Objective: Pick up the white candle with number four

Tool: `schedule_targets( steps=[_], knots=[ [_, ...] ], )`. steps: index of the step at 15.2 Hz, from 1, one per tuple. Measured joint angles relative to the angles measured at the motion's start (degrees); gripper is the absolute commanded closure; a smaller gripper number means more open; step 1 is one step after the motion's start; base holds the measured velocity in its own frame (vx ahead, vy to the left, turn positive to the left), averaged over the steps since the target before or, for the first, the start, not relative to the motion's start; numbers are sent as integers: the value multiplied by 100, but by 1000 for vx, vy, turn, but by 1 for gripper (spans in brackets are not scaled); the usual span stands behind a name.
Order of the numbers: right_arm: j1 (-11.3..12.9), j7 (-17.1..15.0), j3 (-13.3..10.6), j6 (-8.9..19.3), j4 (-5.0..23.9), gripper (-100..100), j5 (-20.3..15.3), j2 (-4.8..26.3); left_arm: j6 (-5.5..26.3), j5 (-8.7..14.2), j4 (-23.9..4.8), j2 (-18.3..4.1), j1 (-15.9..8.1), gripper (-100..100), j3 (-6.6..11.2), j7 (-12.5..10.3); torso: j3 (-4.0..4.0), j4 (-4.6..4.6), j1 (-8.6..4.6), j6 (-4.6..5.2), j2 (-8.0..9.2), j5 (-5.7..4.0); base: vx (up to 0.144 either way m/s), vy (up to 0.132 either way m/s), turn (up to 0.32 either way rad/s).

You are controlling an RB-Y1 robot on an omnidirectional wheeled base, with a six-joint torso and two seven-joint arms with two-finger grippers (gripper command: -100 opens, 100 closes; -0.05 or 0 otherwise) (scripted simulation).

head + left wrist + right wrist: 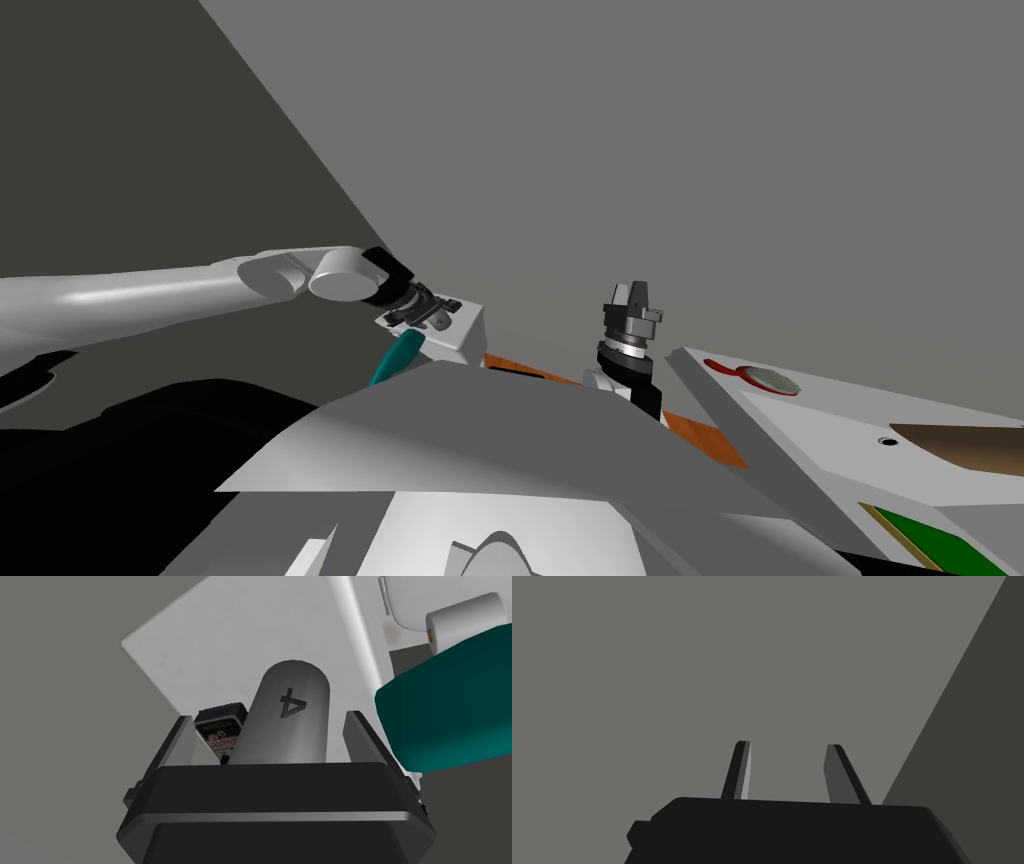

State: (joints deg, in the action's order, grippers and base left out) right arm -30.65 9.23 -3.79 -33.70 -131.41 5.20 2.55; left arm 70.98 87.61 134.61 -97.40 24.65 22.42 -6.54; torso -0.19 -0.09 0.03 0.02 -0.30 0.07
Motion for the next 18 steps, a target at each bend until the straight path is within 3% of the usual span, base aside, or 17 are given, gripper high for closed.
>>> schedule_targets(
  steps=[6,10,11,16,18],
  knots=[
    [0,0,0,0,0,0,0,0,520,267,-102,-368,2,-100,187,-2,0,0,4,-1,1,2,24,5,-25],
    [1,0,0,0,0,0,0,0,400,-39,-235,-179,108,-100,-6,124,14,5,-8,-1,25,0,-27,-26,-51],
    [1,0,0,0,0,0,0,0,391,-63,-246,-162,118,100,-18,148,14,6,-7,-1,24,-1,-7,-6,1],
    [0,0,0,0,0,0,0,0,392,-62,-245,-163,118,100,-19,149,12,6,2,-2,19,1,2,3,15],
    [0,0,1,0,0,0,0,0,449,76,-189,-239,76,100,77,108,11,7,7,-4,15,-2,34,31,81]
  ],
)
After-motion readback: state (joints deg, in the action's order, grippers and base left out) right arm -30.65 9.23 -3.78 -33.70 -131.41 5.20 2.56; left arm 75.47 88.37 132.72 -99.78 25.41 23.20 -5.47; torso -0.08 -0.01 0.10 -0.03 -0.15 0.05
